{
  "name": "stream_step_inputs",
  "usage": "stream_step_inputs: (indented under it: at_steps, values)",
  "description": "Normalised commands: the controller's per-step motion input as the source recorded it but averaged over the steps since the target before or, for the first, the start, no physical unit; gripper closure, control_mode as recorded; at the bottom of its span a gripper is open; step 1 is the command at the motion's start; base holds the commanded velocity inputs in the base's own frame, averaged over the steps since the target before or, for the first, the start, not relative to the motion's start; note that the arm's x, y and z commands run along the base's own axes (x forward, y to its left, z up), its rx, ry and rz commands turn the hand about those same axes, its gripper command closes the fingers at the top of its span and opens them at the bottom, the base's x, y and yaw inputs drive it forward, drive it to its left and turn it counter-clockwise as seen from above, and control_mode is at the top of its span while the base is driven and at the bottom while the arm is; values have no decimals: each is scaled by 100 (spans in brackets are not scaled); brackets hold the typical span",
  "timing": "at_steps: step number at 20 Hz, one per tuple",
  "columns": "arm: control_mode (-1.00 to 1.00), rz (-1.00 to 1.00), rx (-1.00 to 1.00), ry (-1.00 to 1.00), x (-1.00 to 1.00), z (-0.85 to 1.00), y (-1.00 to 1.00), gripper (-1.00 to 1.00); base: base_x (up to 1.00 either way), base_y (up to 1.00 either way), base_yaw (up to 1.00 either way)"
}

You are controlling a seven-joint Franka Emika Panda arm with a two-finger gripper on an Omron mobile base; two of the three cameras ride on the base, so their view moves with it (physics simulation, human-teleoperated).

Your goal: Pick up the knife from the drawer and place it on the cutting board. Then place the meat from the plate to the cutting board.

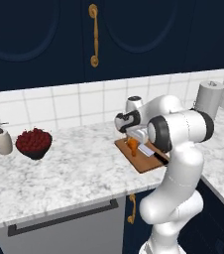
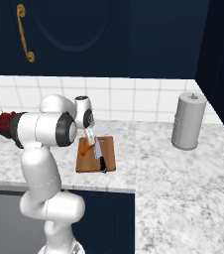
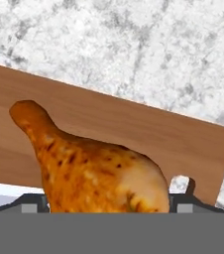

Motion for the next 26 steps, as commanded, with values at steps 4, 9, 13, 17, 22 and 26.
stream_step_inputs:
  at_steps: [4,9,13,17,22,26]
  values:
    - [-100,6,0,-14,-38,6,-9,-100,0,0,0]
    - [-100,1,0,-17,-41,65,0,-100,0,0,0]
    - [-100,0,0,-4,-75,100,0,-100,0,0,0]
    - [-100,0,0,15,-87,94,5,-100,0,0,0]
    - [-100,13,-1,5,-73,80,45,-100,0,0,0]
    - [-100,22,-21,0,-100,46,100,-100,0,0,0]
